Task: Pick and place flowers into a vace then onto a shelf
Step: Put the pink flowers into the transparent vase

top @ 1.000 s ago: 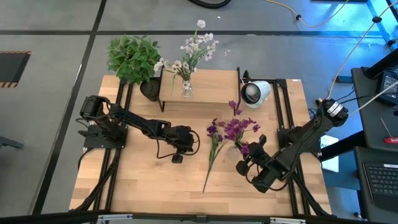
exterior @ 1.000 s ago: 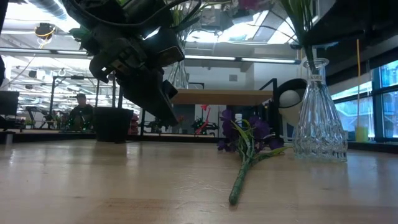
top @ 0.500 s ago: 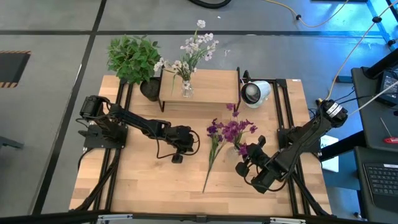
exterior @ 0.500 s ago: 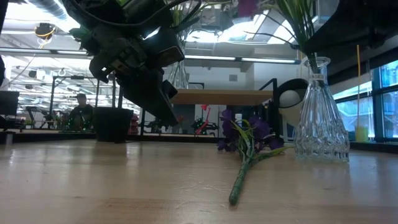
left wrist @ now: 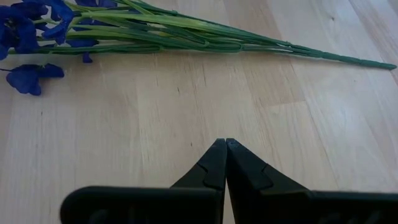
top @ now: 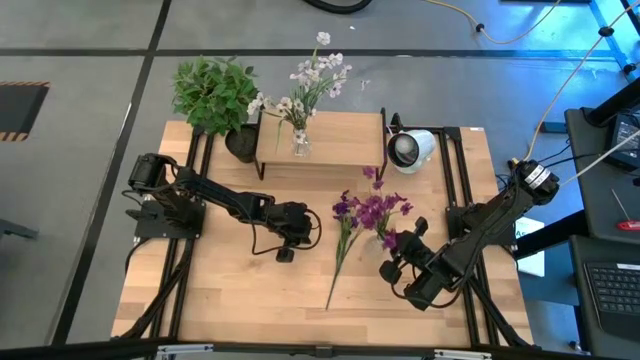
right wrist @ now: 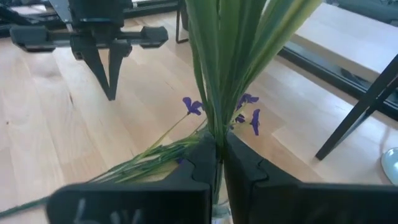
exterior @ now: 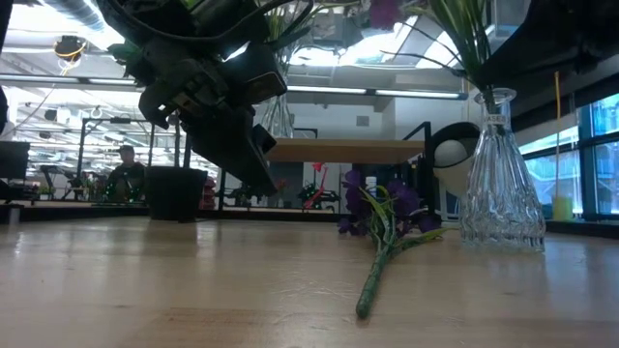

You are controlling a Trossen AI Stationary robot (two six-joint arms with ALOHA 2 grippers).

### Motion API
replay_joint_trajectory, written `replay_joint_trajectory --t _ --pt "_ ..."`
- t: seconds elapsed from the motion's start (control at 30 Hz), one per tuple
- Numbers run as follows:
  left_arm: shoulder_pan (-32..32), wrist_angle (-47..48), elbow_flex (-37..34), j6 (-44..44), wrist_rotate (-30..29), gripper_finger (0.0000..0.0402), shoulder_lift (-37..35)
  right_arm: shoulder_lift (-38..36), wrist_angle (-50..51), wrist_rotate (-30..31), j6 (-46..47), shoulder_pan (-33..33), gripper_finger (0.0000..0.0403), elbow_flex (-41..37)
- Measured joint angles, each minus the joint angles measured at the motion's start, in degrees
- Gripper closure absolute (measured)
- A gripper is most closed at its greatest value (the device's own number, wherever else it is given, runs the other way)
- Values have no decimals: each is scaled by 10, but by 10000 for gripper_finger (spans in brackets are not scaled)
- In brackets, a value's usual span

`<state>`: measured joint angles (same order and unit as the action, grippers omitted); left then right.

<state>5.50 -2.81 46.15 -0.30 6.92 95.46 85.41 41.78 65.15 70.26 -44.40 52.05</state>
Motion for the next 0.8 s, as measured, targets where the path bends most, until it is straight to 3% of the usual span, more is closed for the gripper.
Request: replay_joint_trajectory --t 0.43,0.8 --pt "0 0 0 0 0 396 0 0 1 -13 2 0 314 0" --pt "0 0 0 0 0 396 0 -1 22 -25 1 0 308 22"
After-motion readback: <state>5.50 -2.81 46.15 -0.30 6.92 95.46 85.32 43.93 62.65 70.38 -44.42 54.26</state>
